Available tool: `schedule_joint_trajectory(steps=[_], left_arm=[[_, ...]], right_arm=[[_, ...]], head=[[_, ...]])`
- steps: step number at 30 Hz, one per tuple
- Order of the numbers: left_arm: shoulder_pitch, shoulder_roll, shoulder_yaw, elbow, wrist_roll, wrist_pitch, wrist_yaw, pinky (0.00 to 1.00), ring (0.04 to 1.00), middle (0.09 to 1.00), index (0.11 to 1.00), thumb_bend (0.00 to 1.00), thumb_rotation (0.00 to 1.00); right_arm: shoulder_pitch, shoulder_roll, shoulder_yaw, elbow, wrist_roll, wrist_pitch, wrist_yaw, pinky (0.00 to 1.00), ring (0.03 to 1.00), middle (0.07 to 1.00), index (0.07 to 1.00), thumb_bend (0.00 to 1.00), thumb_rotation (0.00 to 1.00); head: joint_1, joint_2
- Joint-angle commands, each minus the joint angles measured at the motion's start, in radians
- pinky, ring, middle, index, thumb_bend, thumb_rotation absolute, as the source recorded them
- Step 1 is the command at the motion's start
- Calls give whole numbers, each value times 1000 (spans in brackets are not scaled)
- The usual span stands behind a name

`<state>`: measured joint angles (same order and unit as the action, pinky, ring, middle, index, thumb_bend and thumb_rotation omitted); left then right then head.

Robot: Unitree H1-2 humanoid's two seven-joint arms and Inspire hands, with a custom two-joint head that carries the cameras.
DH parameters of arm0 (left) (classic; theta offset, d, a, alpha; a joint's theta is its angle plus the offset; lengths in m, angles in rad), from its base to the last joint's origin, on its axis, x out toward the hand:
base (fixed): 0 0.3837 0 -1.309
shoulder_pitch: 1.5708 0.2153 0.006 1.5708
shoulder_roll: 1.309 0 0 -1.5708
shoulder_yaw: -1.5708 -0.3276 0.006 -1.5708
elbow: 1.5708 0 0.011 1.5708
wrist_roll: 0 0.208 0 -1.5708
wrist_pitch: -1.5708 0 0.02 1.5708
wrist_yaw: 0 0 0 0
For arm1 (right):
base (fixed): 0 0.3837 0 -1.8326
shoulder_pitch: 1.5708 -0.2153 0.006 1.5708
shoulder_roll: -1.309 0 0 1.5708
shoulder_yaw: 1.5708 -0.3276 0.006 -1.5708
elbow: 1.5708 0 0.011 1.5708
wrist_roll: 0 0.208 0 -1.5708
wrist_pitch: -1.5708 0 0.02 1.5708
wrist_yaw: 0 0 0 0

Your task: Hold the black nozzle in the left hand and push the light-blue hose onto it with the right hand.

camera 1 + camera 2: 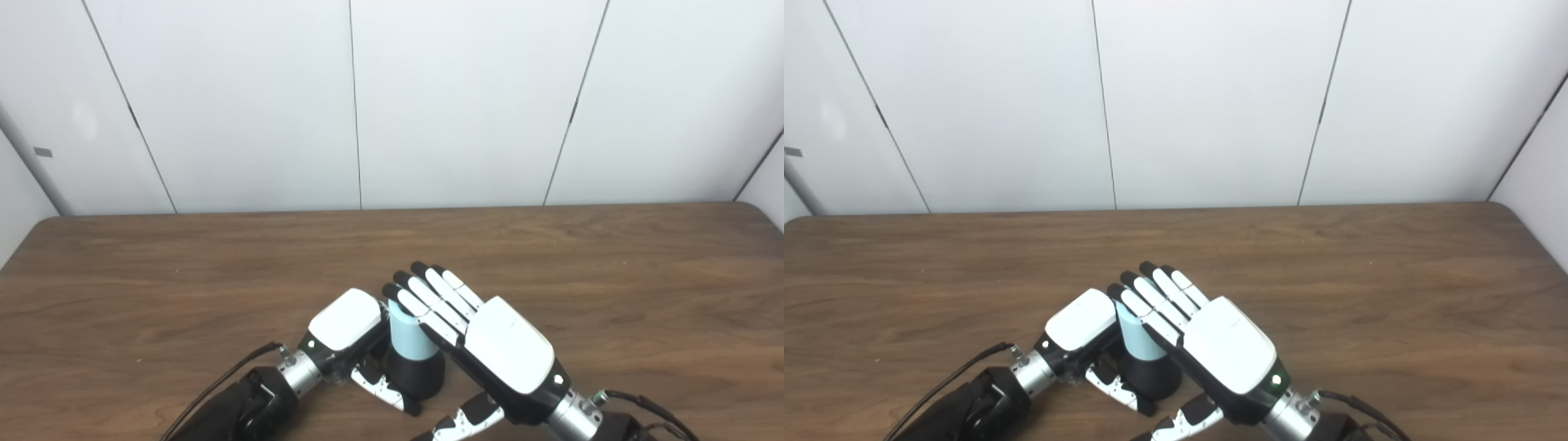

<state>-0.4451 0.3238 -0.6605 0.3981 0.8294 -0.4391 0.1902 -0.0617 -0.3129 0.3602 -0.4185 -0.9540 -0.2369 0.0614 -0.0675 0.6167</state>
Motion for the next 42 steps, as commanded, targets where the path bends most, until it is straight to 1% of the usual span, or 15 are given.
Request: schedule_joint_trajectory(steps=[1,6,12,13,14,16,20,24,27,30,31,34,36,39,42], left_arm=[[139,-12,-99,117,55,14,-114,144,181,250,482,516,41],[140,-11,-98,116,53,18,-119,152,192,263,482,516,41],[138,-12,-100,115,56,22,-123,176,219,290,483,515,41],[139,-13,-99,115,56,24,-123,179,222,292,483,515,41],[139,-13,-98,115,55,25,-122,172,212,281,483,516,41],[140,-14,-96,116,53,24,-118,169,207,276,483,516,41],[148,-16,-70,118,20,22,-104,135,171,243,483,516,41],[150,-9,-25,105,-7,65,-108,149,194,273,484,515,40],[145,-6,9,122,-5,58,-67,148,194,269,484,515,40],[141,-6,33,128,-10,66,-72,137,183,257,484,516,39],[141,-8,40,131,-10,66,-73,156,207,289,484,515,39],[138,-13,52,146,3,64,-64,144,195,278,484,516,39],[138,-16,58,152,7,66,-62,133,184,265,484,517,39],[139,-18,72,154,5,65,-58,124,175,256,484,517,39],[141,-17,88,144,-3,71,-71,145,197,283,484,516,39]], right_arm=[[-10,8,-6,-1,-22,26,55,965,1000,1000,1000,836,767],[-11,30,-25,0,-24,48,82,973,1000,1000,1000,843,806],[-2,65,-72,3,26,41,22,1000,1000,1000,1000,855,810],[5,72,-87,9,41,26,-12,1000,1000,1000,1000,856,812],[13,79,-101,20,56,1,-58,984,1000,1000,1000,829,784],[26,88,-121,41,69,-39,-127,971,1000,1000,1000,816,767],[48,95,-142,86,81,-121,-240,903,941,948,907,765,745],[75,95,-149,110,75,-165,-303,824,893,899,844,713,726],[90,98,-151,120,79,-188,-334,763,851,863,813,696,692],[88,99,-155,137,79,-215,-373,740,825,842,789,689,670],[87,100,-157,143,81,-221,-385,738,819,835,783,684,663],[91,103,-167,150,94,-218,-400,744,821,838,795,679,672],[100,109,-180,149,135,-199,-382,743,826,853,817,703,700],[109,121,-202,171,298,-176,-340,767,852,894,868,742,719],[107,135,-227,221,428,-178,-319,809,900,932,920,748,749]], head=[[-2,1],[0,1],[0,-1],[0,-1],[0,-1],[0,-1],[0,2],[1,5],[0,5],[3,4],[3,4],[4,2],[4,2],[5,2],[6,1]])
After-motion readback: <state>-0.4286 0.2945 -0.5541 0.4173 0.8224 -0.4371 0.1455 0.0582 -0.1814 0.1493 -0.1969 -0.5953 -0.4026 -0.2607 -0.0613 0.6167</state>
